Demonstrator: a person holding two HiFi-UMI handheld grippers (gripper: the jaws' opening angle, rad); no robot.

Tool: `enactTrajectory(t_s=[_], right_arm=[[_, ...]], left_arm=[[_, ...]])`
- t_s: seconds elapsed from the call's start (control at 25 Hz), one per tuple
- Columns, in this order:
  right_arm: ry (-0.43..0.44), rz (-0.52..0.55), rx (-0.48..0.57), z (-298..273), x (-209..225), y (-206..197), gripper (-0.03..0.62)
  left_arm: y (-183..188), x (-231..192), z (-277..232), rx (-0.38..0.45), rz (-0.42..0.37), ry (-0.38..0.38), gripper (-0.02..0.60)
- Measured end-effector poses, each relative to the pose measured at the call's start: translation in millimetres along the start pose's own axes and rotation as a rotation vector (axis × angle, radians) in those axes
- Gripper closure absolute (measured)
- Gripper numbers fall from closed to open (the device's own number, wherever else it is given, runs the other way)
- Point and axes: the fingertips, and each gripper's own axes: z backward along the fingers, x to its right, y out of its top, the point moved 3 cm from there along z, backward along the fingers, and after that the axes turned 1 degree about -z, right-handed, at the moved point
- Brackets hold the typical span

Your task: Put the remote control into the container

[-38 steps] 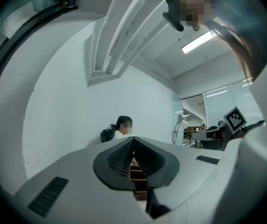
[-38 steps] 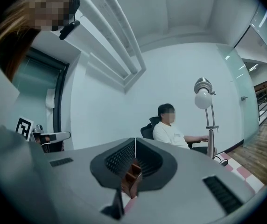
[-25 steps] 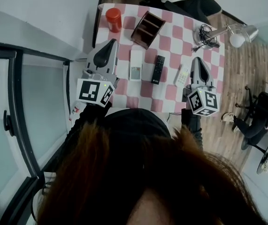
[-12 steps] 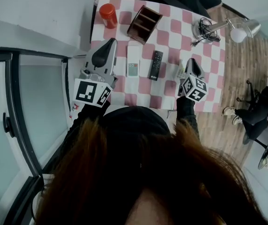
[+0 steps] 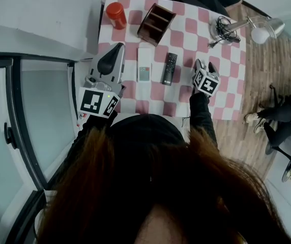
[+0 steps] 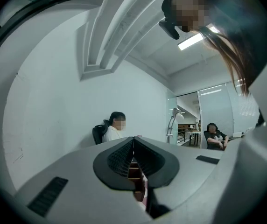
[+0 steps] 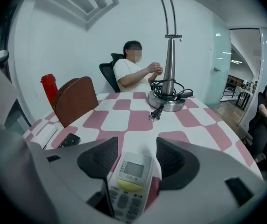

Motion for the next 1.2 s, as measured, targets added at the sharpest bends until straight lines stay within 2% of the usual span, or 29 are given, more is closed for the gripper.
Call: enactTrajectory(t_s=[0.2, 0.52, 0.96, 1.0, 1.04, 1.2], right_arm=[[-0.032, -0.024, -0.052, -9.8, 4.4, -3.6, 0.352], [-0.022, -0.026, -0.077, -16.0, 3.4, -3.9, 0.352], [0.13, -0.033, 0.092, 42.5, -13.9, 24.6, 0.361], [0.133, -0.023, 0.121, 51.8, -15.6, 27.8, 0.416], [0.136, -0.008, 0.145, 60.3, -17.9, 30.2, 0.574], [0.161, 0.064, 0.121, 74.0, -30.1, 19.5, 0.572]], left_arm=[[-0.6, 0.1, 1.6, -0.005, -0.007, 0.004, 0.572], [-3.9, -3.7, 3.8, -0.009, -0.004, 0.024, 0.572], [-2.0, -6.2, 6.2, 0.003, 0.0, 0.036, 0.572], [-2.1, -6.0, 6.1, 0.005, 0.0, 0.033, 0.572], [-2.2, -5.7, 6.0, 0.006, 0.0, 0.031, 0.572], [-2.3, -3.5, 4.8, 0.006, 0.002, 0.025, 0.572]])
